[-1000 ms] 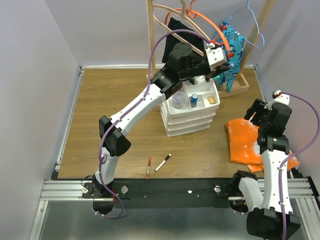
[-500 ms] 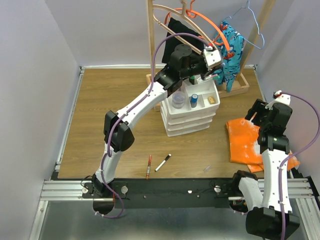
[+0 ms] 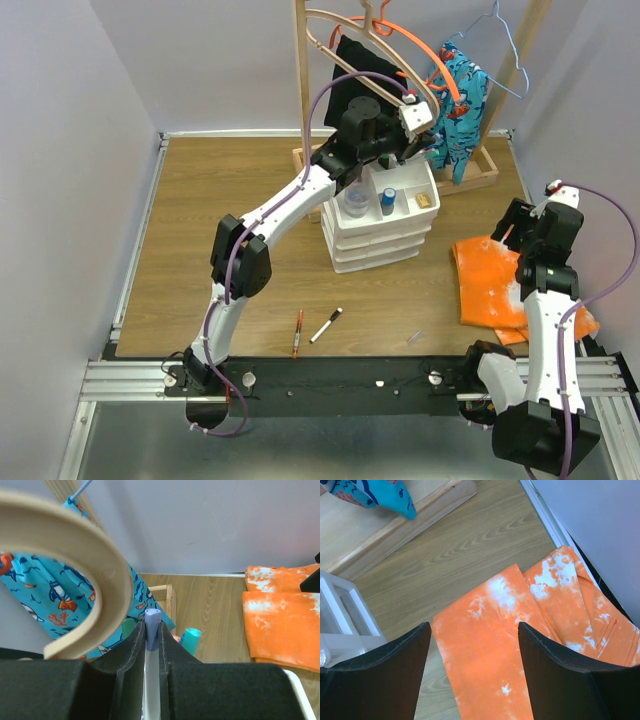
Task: Sort the stationery into containers
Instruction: Place the pen in the storage box, then pick up the pen from the center of the board.
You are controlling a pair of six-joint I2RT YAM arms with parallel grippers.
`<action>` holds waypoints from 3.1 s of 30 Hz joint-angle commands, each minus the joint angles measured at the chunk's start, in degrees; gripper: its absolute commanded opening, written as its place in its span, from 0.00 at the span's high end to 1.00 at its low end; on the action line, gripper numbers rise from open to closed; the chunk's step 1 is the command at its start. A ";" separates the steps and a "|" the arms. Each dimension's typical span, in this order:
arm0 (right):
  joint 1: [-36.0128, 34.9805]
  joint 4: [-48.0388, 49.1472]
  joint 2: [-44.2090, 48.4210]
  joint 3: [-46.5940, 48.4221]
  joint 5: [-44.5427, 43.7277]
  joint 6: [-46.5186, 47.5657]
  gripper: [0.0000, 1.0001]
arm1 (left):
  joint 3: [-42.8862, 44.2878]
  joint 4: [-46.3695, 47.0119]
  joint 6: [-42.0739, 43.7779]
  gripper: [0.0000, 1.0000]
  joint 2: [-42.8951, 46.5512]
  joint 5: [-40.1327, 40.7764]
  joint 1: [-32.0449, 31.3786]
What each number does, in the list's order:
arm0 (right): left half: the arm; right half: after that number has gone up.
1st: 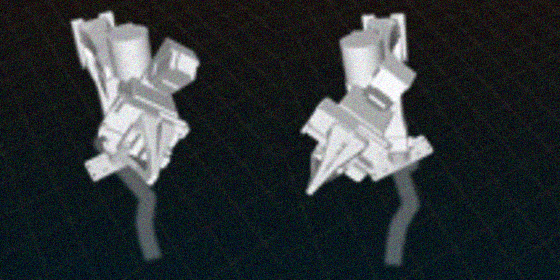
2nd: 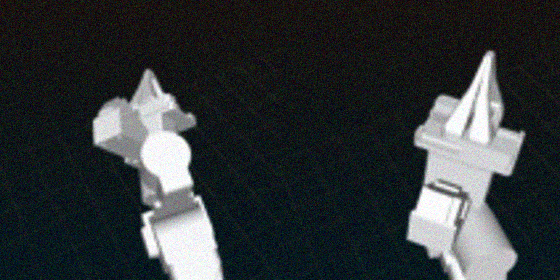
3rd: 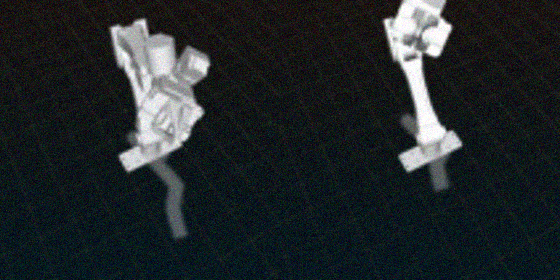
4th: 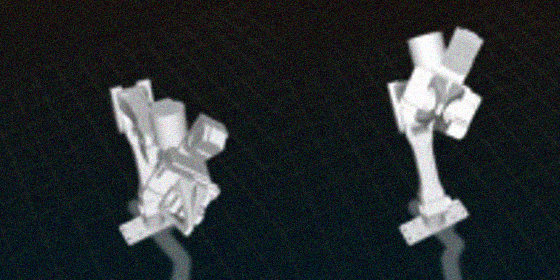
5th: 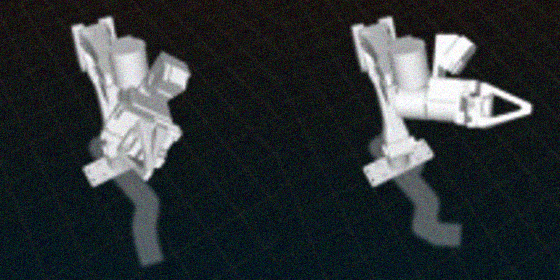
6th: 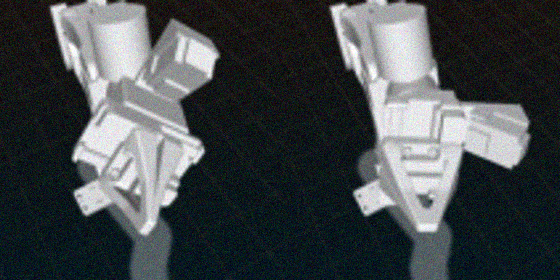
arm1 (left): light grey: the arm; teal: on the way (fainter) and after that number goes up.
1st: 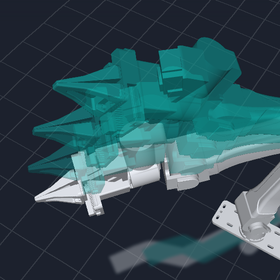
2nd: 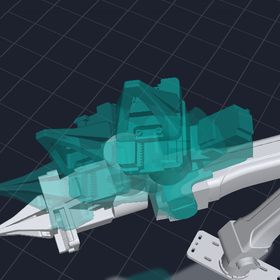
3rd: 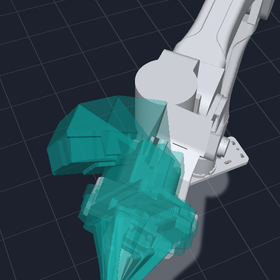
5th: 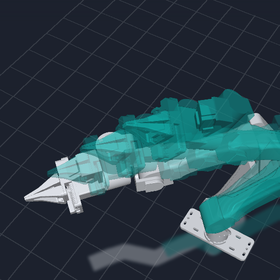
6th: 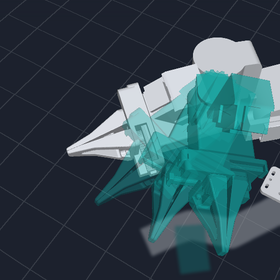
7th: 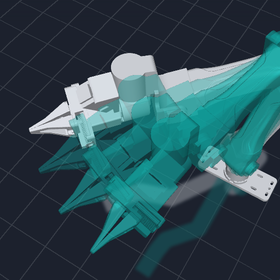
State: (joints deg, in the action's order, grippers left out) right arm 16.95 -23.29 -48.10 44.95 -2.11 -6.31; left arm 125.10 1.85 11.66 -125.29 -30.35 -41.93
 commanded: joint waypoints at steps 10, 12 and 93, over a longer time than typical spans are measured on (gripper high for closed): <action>2.82 -0.27 -0.68 1.46 1.76 -0.29 0.23 | -6.53 3.25 -2.61 0.87 2.86 -1.91 0.98; 2.91 -0.27 -0.68 1.37 1.76 -0.46 0.23 | -6.36 3.25 -2.69 0.86 3.21 -1.82 1.06; -1.13 -13.98 18.39 9.63 19.51 8.24 0.23 | -77.90 -23.21 -27.04 0.53 41.28 24.37 -13.79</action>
State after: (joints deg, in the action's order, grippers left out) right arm 16.03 -36.95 -31.16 54.92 19.11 3.16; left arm 45.76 -23.59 -14.48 -82.15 -9.23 -55.16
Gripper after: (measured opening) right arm 0.765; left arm 0.472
